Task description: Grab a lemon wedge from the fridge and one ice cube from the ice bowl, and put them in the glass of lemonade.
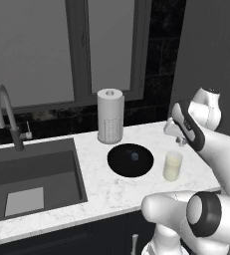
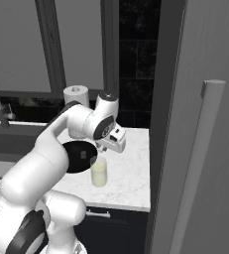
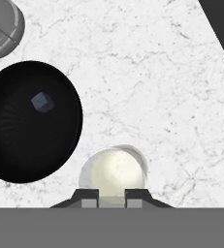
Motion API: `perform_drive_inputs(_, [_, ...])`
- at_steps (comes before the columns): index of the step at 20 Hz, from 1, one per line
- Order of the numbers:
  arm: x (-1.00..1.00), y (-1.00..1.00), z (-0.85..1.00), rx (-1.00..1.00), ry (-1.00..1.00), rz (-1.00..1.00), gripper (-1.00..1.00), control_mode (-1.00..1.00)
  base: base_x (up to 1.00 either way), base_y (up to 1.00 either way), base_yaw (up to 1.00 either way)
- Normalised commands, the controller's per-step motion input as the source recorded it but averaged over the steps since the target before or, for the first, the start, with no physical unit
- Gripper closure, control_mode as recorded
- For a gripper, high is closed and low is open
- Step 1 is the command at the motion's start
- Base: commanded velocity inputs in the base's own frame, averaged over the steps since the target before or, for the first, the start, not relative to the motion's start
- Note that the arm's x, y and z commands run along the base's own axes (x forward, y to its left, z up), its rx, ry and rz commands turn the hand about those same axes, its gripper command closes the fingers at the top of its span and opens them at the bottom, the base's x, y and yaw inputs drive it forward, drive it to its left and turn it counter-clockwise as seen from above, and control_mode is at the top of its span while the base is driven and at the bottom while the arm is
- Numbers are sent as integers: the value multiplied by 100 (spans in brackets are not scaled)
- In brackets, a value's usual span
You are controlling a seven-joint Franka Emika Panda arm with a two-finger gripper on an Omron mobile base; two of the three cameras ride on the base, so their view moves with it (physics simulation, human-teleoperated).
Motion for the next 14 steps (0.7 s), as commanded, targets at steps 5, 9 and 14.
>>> perform_drive_inputs(5, [26, 0, 0, -2, 0, -7, 100, -100, 0, 0, 0])
perform_drive_inputs(9, [3, 0, 0, -4, -6, -6, 100, -100, 0, 0, 0])
perform_drive_inputs(14, [-20, 0, 0, -2, -16, -4, 100, -100, 0, 0, 0])
